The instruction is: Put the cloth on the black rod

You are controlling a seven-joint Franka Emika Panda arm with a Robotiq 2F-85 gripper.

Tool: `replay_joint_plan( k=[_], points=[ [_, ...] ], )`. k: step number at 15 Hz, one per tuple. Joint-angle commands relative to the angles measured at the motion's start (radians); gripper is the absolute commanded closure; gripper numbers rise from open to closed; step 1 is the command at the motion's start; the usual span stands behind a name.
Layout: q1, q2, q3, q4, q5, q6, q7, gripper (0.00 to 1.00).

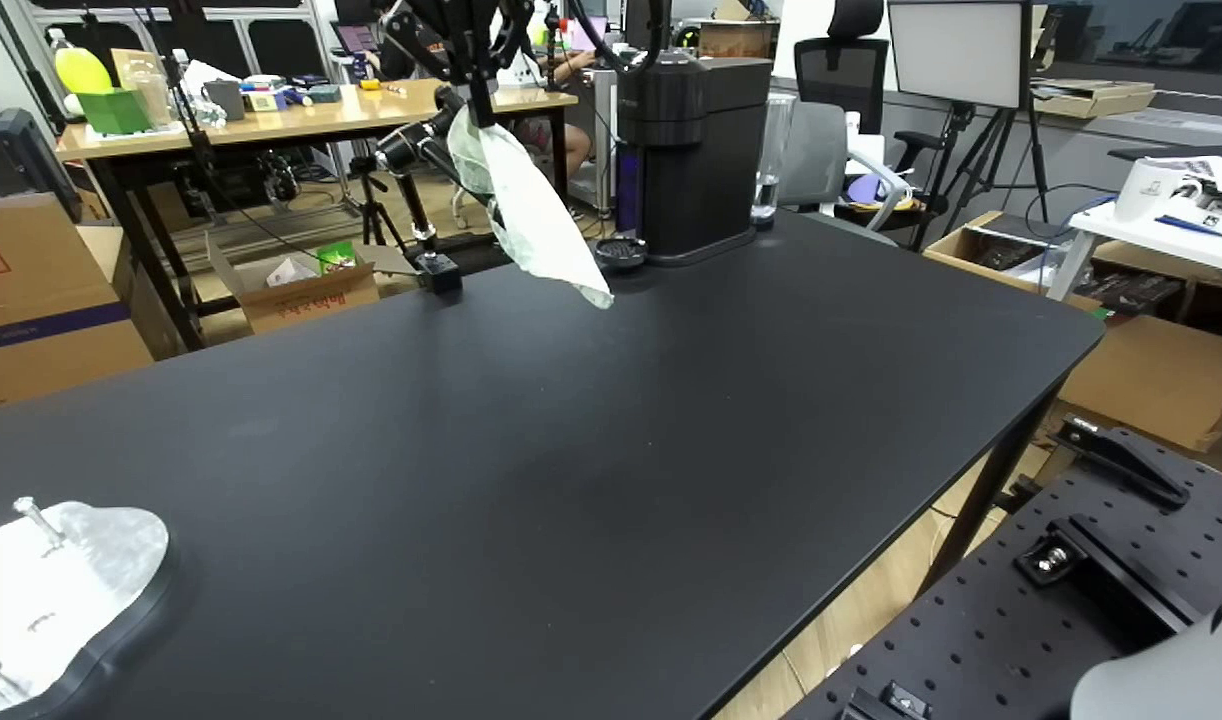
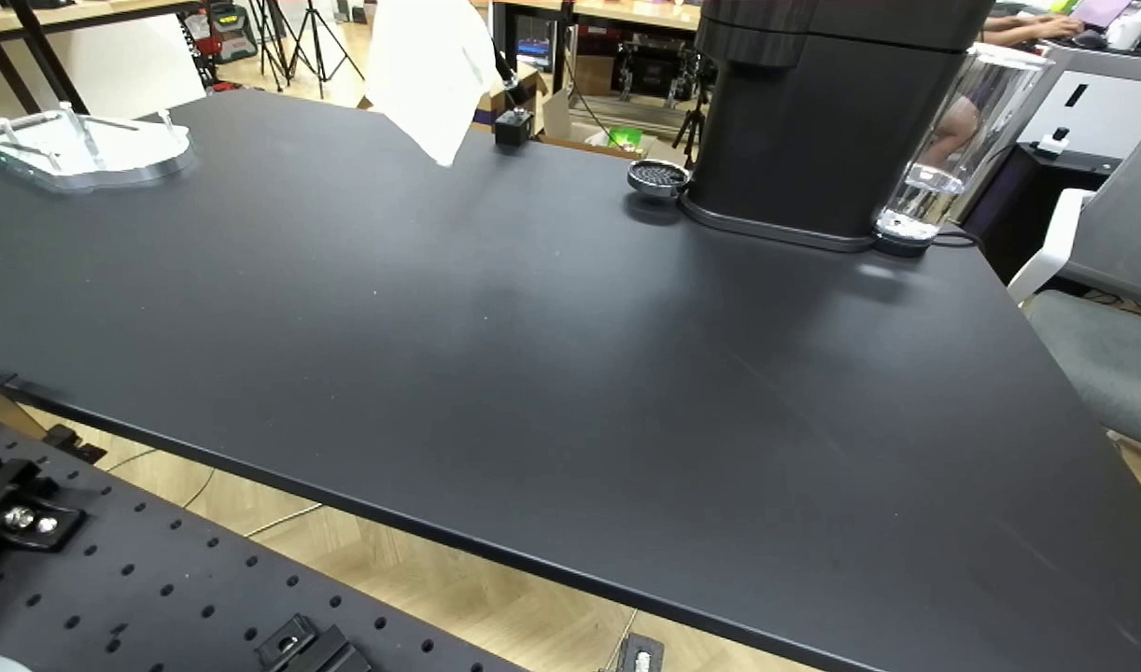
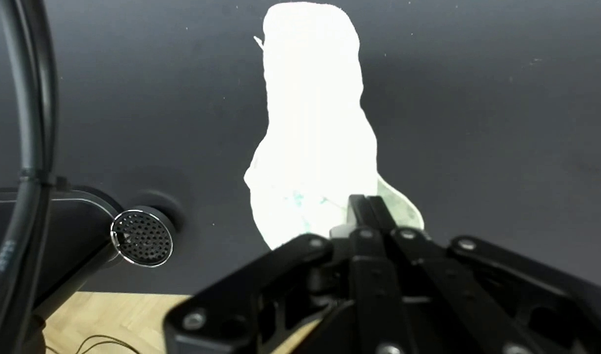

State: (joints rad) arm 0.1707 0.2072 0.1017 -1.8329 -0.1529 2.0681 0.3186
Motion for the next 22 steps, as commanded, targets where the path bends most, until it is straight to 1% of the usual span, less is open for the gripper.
replay_joint_plan(
  k=[1,9,15,16,17,18,22],
  points=[
    [0.014,0.020,-0.003,0.047,-0.004,0.005,0.056,1.00],
    [0.062,0.050,0.016,0.075,-0.012,0.033,0.078,1.00],
    [0.074,0.076,0.012,0.079,-0.009,0.029,0.084,1.00],
    [0.072,0.080,0.011,0.083,-0.006,0.023,0.080,0.73],
    [0.072,0.082,0.010,0.084,-0.006,0.025,0.082,0.71],
    [0.072,0.085,0.009,0.086,-0.007,0.024,0.081,0.66],
    [0.073,0.087,0.006,0.090,-0.009,0.026,0.081,0.38]
  ],
)
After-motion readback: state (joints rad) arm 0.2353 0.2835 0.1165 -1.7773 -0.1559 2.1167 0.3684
